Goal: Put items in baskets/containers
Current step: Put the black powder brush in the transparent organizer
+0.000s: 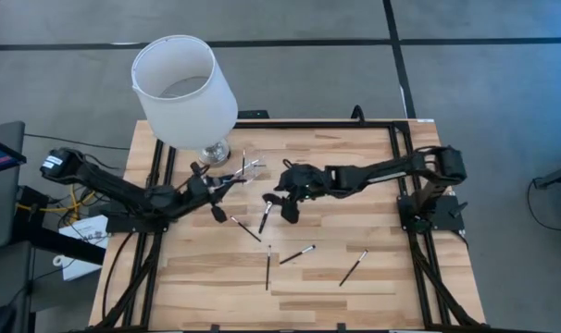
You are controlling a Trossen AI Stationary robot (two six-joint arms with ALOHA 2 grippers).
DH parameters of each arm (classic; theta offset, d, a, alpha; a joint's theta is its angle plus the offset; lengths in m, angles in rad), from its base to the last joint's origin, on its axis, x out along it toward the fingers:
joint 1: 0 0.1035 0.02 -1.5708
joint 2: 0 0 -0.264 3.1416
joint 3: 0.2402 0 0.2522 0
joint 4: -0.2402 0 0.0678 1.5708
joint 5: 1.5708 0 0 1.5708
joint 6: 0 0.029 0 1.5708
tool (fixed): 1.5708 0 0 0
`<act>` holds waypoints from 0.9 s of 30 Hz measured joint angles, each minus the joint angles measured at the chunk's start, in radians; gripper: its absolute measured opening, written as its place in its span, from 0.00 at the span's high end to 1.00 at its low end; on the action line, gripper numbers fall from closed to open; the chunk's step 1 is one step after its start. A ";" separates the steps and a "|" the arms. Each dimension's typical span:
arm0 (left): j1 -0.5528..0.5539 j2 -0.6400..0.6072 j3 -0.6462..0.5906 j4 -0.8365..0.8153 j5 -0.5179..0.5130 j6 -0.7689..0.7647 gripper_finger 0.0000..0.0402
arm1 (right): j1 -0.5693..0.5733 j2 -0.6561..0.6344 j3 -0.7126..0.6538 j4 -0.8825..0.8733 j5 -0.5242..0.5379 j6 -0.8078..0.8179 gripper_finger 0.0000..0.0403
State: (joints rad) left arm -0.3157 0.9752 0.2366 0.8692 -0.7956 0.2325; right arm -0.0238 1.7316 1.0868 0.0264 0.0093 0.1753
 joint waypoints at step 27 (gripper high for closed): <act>0.393 0.231 0.148 -0.447 0.199 -0.317 0.88 | 0.024 -0.140 -0.001 -0.121 0.020 0.000 0.58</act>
State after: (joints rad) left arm 0.0776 1.2065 0.3851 0.4223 -0.5968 -0.0845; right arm 0.0001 1.5913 1.0863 -0.0948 0.0290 0.1757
